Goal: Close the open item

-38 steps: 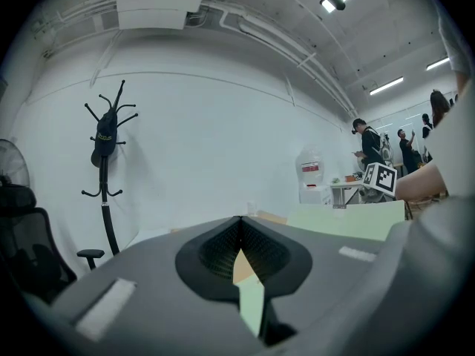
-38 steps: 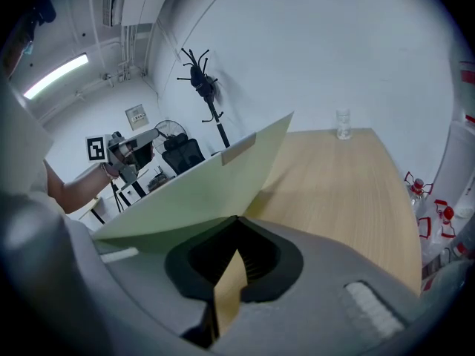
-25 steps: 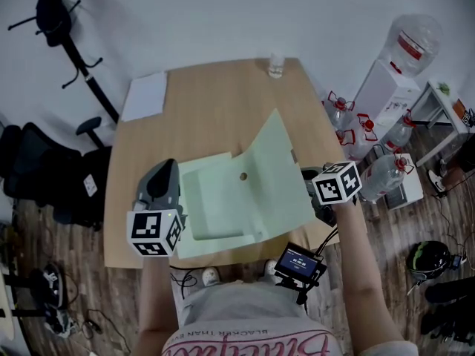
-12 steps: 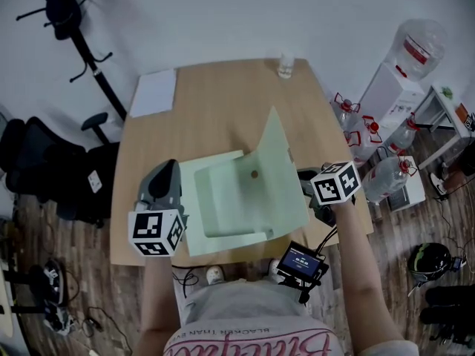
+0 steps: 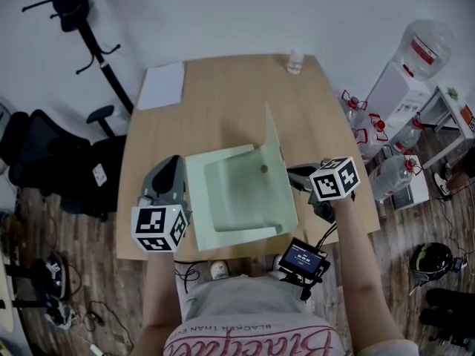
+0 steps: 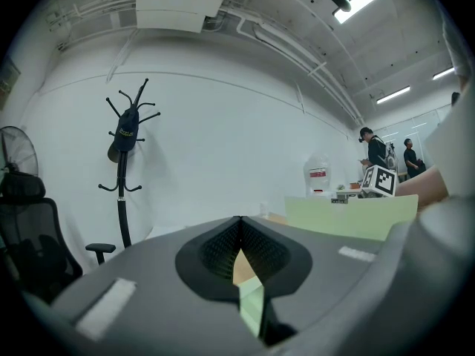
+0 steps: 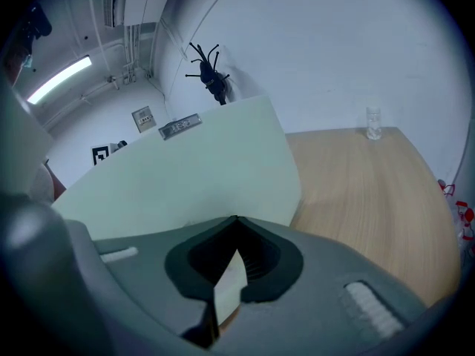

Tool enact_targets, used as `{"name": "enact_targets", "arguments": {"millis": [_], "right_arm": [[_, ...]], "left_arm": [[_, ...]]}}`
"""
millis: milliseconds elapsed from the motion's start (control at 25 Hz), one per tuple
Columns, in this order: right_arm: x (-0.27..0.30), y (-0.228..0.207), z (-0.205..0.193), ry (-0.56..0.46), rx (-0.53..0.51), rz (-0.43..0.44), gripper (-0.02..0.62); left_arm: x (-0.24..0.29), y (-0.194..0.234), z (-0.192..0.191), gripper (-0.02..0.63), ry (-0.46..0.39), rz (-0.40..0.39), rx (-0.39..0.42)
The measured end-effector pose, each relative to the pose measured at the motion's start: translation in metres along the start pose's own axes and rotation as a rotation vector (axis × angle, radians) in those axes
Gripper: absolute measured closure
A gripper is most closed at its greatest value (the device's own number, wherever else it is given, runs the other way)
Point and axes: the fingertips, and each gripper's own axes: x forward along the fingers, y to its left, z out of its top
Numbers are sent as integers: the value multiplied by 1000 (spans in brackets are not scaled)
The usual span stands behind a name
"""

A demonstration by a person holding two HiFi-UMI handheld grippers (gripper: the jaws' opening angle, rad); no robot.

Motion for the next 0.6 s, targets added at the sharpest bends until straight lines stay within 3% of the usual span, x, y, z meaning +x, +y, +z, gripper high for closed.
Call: {"name": "enact_targets", "arguments": {"millis": [600], "right_arm": [[35,33,4,57,-33,35,594]], "left_arm": [[-7,9,-9,591,-12,-25,-51]]}}
